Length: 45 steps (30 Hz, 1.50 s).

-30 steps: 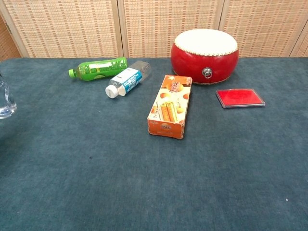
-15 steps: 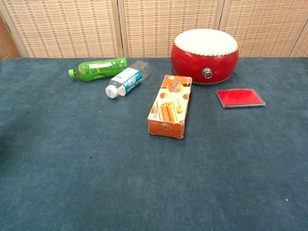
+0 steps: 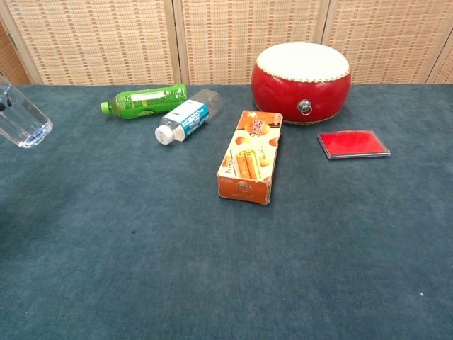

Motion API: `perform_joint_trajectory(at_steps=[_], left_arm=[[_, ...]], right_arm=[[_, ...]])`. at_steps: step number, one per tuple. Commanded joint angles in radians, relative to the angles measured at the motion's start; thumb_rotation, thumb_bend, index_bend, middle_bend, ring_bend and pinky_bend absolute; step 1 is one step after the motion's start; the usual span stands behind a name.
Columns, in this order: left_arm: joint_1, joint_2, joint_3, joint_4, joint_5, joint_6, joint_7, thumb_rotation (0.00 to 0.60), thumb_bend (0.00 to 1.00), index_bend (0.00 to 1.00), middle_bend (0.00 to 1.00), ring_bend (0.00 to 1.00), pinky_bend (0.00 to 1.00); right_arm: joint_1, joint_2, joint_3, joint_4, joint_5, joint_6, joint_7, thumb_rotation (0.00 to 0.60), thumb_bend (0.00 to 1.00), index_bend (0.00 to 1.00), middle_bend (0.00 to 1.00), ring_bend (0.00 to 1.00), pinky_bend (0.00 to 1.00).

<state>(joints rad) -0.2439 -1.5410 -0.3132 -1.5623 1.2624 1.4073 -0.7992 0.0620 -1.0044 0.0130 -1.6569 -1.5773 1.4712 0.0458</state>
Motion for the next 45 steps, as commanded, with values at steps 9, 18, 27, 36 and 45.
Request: perform_joint_trajectory(at_steps=[9, 18, 27, 36, 45], left_arm=[[-0.058, -0.152, 0.097, 0.452, 0.163, 0.22, 0.789, 0.6, 0.7, 0.73, 0.74, 0.55, 0.49], [-0.021, -0.087, 0.049, 0.144, 0.034, 0.067, 0.4, 0.6, 0.7, 0.74, 0.75, 0.55, 0.49], [0.017, 0.007, -0.004, -0.1, -0.061, -0.067, 0.097, 0.6, 0.7, 0.74, 0.75, 0.55, 0.47], [0.0, -0.063, 0.027, 0.078, -0.046, 0.004, 0.374, 0.6, 0.7, 0.74, 0.75, 0.56, 0.43], [-0.03, -0.146, 0.013, 0.306, 0.016, 0.111, 0.529, 0.6, 0.7, 0.74, 0.75, 0.56, 0.4]], right_arm=[[-0.001, 0.001, -0.001, -0.004, 0.003, 0.0, -0.007, 0.6, 0.13, 0.0, 0.0, 0.0, 0.2], [-0.005, 0.002, -0.002, 0.0, -0.003, 0.009, 0.005, 0.6, 0.13, 0.0, 0.0, 0.0, 0.2], [-0.001, 0.005, -0.006, -0.003, -0.001, -0.004, 0.001, 0.6, 0.13, 0.0, 0.0, 0.0, 0.2], [0.001, 0.007, -0.008, -0.006, -0.001, -0.011, -0.001, 0.6, 0.13, 0.0, 0.0, 0.0, 0.2], [0.008, 0.007, -0.01, -0.011, 0.009, -0.031, -0.015, 0.6, 0.13, 0.0, 0.0, 0.0, 0.2]])
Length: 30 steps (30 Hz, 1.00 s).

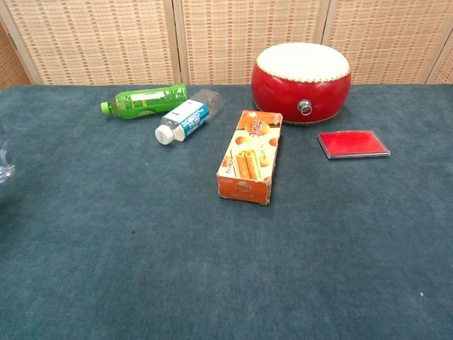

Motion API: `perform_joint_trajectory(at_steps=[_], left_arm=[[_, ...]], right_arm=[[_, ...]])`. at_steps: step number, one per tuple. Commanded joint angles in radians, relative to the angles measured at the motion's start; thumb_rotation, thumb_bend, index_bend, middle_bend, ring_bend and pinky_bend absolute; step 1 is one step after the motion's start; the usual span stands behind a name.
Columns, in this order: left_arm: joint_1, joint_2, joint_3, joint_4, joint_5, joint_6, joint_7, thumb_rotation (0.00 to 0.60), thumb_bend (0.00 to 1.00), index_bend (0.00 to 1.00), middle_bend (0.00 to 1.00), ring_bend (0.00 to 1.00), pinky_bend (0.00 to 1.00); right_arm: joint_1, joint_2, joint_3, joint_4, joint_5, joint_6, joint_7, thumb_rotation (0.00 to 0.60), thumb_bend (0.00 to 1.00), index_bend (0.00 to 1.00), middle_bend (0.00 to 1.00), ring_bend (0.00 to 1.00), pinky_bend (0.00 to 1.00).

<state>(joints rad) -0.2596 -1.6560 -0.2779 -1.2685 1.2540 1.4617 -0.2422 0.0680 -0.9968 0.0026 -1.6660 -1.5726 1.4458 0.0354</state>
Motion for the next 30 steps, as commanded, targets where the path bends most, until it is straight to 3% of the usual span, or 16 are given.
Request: perform_joint_trajectory(at_steps=[1, 7, 10, 13, 21, 25, 30], left_arm=[[-0.015, -0.016, -0.032, -0.018, 0.03, 0.064, -0.04, 0.6, 0.7, 0.74, 0.75, 0.56, 0.4], [-0.007, 0.09, -0.104, -0.248, 0.063, 0.112, -0.116, 0.6, 0.7, 0.74, 0.75, 0.56, 0.4], [0.002, 0.121, -0.112, -0.307, 0.057, 0.107, -0.134, 0.6, 0.7, 0.74, 0.75, 0.56, 0.41], [0.007, 0.12, -0.081, -0.297, 0.044, 0.077, -0.122, 0.6, 0.7, 0.74, 0.75, 0.56, 0.4], [0.006, 0.025, 0.036, -0.151, 0.016, -0.027, -0.075, 0.6, 0.7, 0.74, 0.76, 0.56, 0.4], [0.003, -0.013, 0.013, -0.121, 0.035, 0.016, -0.093, 0.6, 0.7, 0.74, 0.76, 0.56, 0.4], [-0.007, 0.03, -0.041, -0.205, 0.098, 0.089, -0.114, 0.6, 0.7, 0.74, 0.76, 0.56, 0.4]], right_arm=[[0.004, 0.001, 0.0, -0.003, 0.005, -0.009, -0.006, 0.6, 0.13, 0.0, 0.0, 0.0, 0.2], [0.004, 0.001, -0.001, -0.007, 0.006, -0.012, -0.013, 0.6, 0.13, 0.0, 0.0, 0.0, 0.2], [0.004, 0.0, -0.001, -0.007, 0.007, -0.011, -0.013, 0.6, 0.13, 0.0, 0.0, 0.0, 0.2], [0.005, 0.001, -0.002, -0.007, 0.007, -0.014, -0.014, 0.6, 0.13, 0.0, 0.0, 0.0, 0.2], [0.008, 0.002, -0.003, -0.01, 0.01, -0.021, -0.015, 0.6, 0.13, 0.0, 0.0, 0.0, 0.2], [0.006, 0.003, -0.005, -0.009, 0.006, -0.018, -0.015, 0.6, 0.13, 0.0, 0.0, 0.0, 0.2], [0.005, 0.003, -0.004, -0.007, 0.006, -0.013, -0.012, 0.6, 0.13, 0.0, 0.0, 0.0, 0.2]])
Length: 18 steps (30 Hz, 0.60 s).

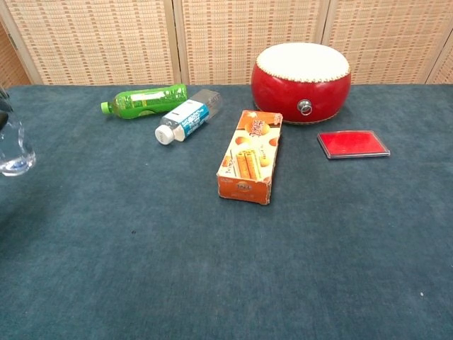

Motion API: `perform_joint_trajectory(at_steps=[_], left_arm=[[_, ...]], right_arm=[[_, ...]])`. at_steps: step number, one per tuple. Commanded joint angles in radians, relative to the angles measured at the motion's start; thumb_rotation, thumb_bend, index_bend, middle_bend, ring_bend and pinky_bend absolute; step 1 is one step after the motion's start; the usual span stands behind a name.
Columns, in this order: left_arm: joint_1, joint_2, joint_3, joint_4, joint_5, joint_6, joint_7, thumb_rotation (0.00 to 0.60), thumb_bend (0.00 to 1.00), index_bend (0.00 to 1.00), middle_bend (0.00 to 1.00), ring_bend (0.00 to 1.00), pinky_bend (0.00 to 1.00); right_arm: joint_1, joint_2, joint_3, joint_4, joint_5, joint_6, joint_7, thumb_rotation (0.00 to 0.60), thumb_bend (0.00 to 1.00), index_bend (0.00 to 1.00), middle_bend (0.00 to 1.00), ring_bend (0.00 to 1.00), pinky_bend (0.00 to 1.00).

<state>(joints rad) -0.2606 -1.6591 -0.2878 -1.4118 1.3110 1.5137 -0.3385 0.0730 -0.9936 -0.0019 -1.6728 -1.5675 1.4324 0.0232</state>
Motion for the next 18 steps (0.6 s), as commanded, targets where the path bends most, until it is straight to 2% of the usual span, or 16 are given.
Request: perform_joint_trajectory(at_steps=[1, 4, 7, 14, 18], left_arm=[[-0.006, 0.046, -0.039, -0.085, 0.05, 0.046, -0.024, 0.6, 0.7, 0.74, 0.76, 0.56, 0.4], [-0.005, 0.073, -0.059, -0.131, 0.065, 0.072, -0.011, 0.6, 0.7, 0.74, 0.76, 0.56, 0.4], [-0.006, 0.075, -0.053, -0.129, 0.059, 0.065, 0.014, 0.6, 0.7, 0.75, 0.76, 0.56, 0.4], [-0.015, 0.025, -0.007, -0.035, -0.012, -0.033, 0.017, 0.6, 0.7, 0.75, 0.75, 0.56, 0.4], [-0.023, -0.002, 0.009, 0.012, -0.029, -0.067, 0.035, 0.6, 0.7, 0.74, 0.73, 0.55, 0.36]], right_arm=[[0.0, 0.0, 0.0, 0.0, 0.0, 0.0, 0.002, 0.6, 0.13, 0.0, 0.0, 0.0, 0.2], [-0.001, 0.0, 0.0, 0.0, -0.001, 0.002, 0.0, 0.6, 0.13, 0.0, 0.0, 0.0, 0.2], [-0.002, 0.001, -0.003, 0.0, -0.005, 0.002, 0.0, 0.6, 0.13, 0.0, 0.0, 0.0, 0.2], [0.001, 0.004, -0.001, -0.003, 0.002, -0.003, 0.004, 0.6, 0.13, 0.0, 0.0, 0.0, 0.2], [0.001, 0.004, 0.0, -0.003, 0.003, -0.003, 0.005, 0.6, 0.13, 0.0, 0.0, 0.0, 0.2]])
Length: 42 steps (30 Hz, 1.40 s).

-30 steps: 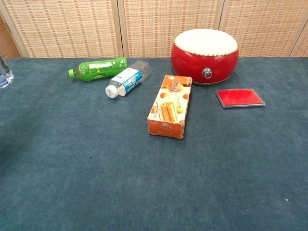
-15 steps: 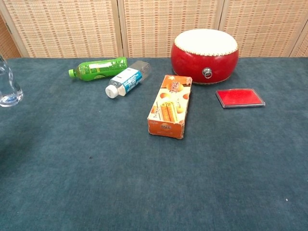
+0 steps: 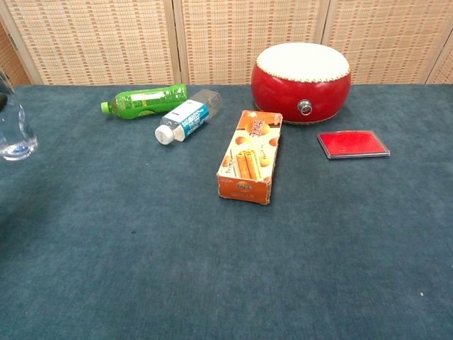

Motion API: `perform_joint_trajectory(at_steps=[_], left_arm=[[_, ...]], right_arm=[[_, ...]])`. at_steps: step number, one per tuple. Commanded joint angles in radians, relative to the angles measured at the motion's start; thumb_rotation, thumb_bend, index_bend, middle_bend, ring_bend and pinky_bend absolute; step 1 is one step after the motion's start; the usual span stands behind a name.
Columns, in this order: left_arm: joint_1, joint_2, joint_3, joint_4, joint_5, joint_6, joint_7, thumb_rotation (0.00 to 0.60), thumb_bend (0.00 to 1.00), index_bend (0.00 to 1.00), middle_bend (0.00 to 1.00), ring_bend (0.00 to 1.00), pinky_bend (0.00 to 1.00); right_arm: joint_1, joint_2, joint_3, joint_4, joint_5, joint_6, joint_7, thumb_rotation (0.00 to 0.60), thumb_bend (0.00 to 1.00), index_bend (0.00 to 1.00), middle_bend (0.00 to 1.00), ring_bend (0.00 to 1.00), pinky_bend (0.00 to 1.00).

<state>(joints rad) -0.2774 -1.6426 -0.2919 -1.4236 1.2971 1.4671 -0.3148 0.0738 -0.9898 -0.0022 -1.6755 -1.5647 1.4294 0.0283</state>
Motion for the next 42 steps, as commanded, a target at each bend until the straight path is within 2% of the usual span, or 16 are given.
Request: perform_joint_trajectory(at_steps=[1, 2, 7, 14, 17, 21, 24, 27, 34, 42], left_arm=[[-0.008, -0.021, 0.015, 0.029, -0.016, -0.024, 0.014, 0.6, 0.7, 0.73, 0.72, 0.55, 0.35], [-0.01, -0.028, 0.02, 0.042, -0.02, -0.033, 0.02, 0.6, 0.7, 0.71, 0.7, 0.54, 0.34], [-0.022, -0.057, 0.053, 0.103, -0.057, -0.116, 0.057, 0.6, 0.65, 0.48, 0.56, 0.45, 0.26], [-0.018, -0.046, 0.061, 0.103, -0.09, -0.17, 0.074, 0.6, 0.56, 0.29, 0.43, 0.35, 0.22], [-0.018, -0.041, 0.062, 0.101, -0.091, -0.177, 0.08, 0.6, 0.5, 0.19, 0.35, 0.28, 0.19], [-0.016, -0.035, 0.063, 0.093, -0.074, -0.17, 0.07, 0.6, 0.43, 0.03, 0.18, 0.12, 0.14], [-0.016, -0.03, 0.063, 0.093, -0.055, -0.159, 0.059, 0.6, 0.41, 0.0, 0.06, 0.03, 0.13], [-0.015, -0.019, 0.064, 0.085, -0.041, -0.153, 0.055, 0.6, 0.4, 0.0, 0.0, 0.0, 0.12], [-0.009, 0.025, 0.052, 0.032, -0.022, -0.13, 0.05, 0.6, 0.38, 0.0, 0.0, 0.0, 0.11], [-0.005, 0.058, 0.062, -0.015, -0.026, -0.146, 0.061, 0.6, 0.38, 0.0, 0.0, 0.0, 0.1]], right_arm=[[0.0, 0.0, 0.0, 0.0, 0.001, 0.0, -0.001, 0.6, 0.13, 0.0, 0.0, 0.0, 0.2], [0.0, 0.0, 0.0, 0.0, 0.002, -0.002, -0.001, 0.6, 0.13, 0.0, 0.0, 0.0, 0.2], [0.003, 0.003, -0.003, -0.003, 0.001, -0.01, -0.002, 0.6, 0.13, 0.0, 0.0, 0.0, 0.2], [0.004, 0.002, -0.002, -0.003, 0.004, -0.012, -0.005, 0.6, 0.13, 0.0, 0.0, 0.0, 0.2], [0.005, 0.001, -0.002, -0.004, 0.006, -0.015, -0.009, 0.6, 0.13, 0.0, 0.0, 0.0, 0.2], [0.006, 0.001, -0.002, -0.005, 0.009, -0.019, -0.012, 0.6, 0.13, 0.0, 0.0, 0.0, 0.2], [0.006, 0.001, -0.003, -0.006, 0.007, -0.018, -0.013, 0.6, 0.13, 0.0, 0.0, 0.0, 0.2], [0.005, 0.001, -0.003, -0.006, 0.006, -0.016, -0.013, 0.6, 0.13, 0.0, 0.0, 0.0, 0.2], [0.006, 0.001, -0.004, -0.005, 0.007, -0.017, -0.013, 0.6, 0.13, 0.0, 0.0, 0.0, 0.2], [0.006, -0.001, -0.004, -0.007, 0.007, -0.018, -0.019, 0.6, 0.13, 0.0, 0.0, 0.0, 0.2]])
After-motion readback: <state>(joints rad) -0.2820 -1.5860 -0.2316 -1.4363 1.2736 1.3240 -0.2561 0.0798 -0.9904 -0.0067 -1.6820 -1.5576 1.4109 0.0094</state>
